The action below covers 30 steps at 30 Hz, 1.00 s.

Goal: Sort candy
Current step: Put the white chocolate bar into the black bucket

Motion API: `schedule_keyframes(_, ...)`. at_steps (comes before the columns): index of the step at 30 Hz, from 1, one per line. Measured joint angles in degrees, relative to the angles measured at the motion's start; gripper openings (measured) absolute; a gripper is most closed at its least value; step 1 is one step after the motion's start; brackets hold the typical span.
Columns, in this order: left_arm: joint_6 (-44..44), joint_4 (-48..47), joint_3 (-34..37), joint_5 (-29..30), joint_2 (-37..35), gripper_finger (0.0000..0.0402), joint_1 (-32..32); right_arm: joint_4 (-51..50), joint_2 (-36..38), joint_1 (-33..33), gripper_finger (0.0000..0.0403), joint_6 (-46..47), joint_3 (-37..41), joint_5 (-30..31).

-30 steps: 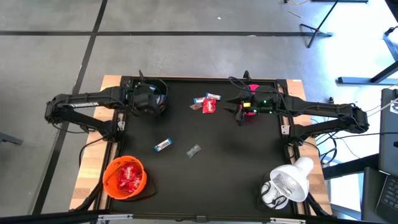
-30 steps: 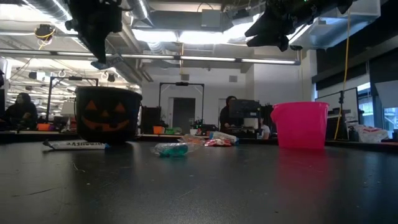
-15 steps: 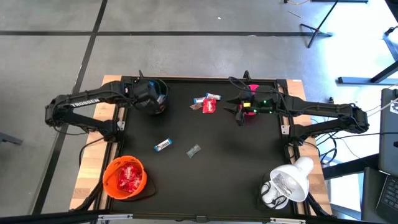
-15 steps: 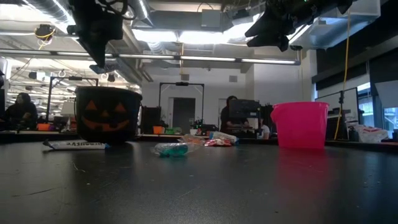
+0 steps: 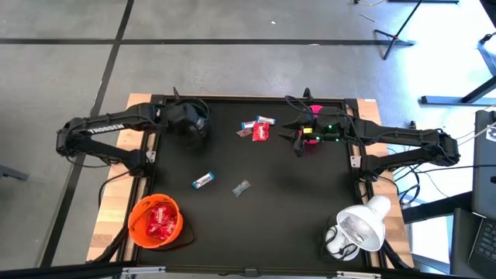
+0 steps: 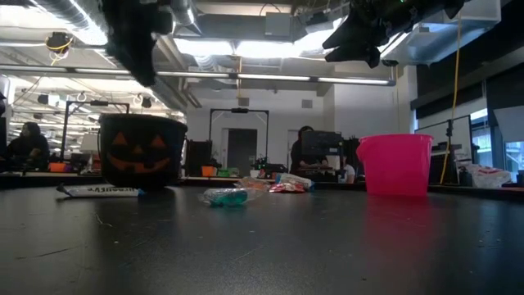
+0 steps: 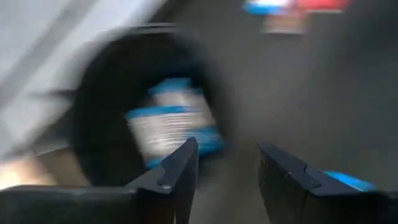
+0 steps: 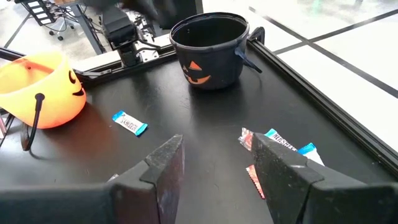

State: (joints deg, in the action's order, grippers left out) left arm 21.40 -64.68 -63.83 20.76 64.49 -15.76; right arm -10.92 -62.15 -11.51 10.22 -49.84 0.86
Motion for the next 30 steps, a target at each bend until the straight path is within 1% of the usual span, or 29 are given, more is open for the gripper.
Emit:
schedule_keyframes(2,-1.17,3.67,-0.06,-6.87,0.68,0.0143,3.27,0.02,0.0,-0.02,0.0186,0.0,0.0,0.02)
schedule_keyframes(3,-1.48,5.09,-0.09,-8.68,1.1,0.0142,5.39,0.04,0.0,0.0,0.0186,0.0,0.0,0.0)
schedule_keyframes(6,-1.24,5.09,-0.09,-8.77,2.66,0.014,12.42,-0.01,0.0,-0.02,0.0186,0.01,0.0,0.0)
schedule_keyframes(11,3.21,3.89,-0.09,-8.12,5.69,0.014,22.98,-1.23,0.0,0.3,0.0186,0.55,0.0,0.04)
schedule_keyframes(16,5.81,3.88,-0.09,-8.01,9.96,0.014,31.74,-1.33,0.0,0.28,0.0186,0.68,0.0,-0.35)
schedule_keyframes(19,8.55,3.73,-0.09,-8.7,13.64,0.0145,34.26,-1.3,0.0,0.28,0.0186,0.71,0.0,-0.35)
schedule_keyframes(21,9.73,3.42,-0.09,-9.06,16.51,0.0158,35.26,-1.26,0.0,0.28,0.0186,1.15,0.0,-0.35)
schedule_keyframes(30,9.7,1.38,0.02,-9.7,29.11,0.0258,35.86,-1.75,0.0,0.31,0.0186,1.51,0.0,-1.57)
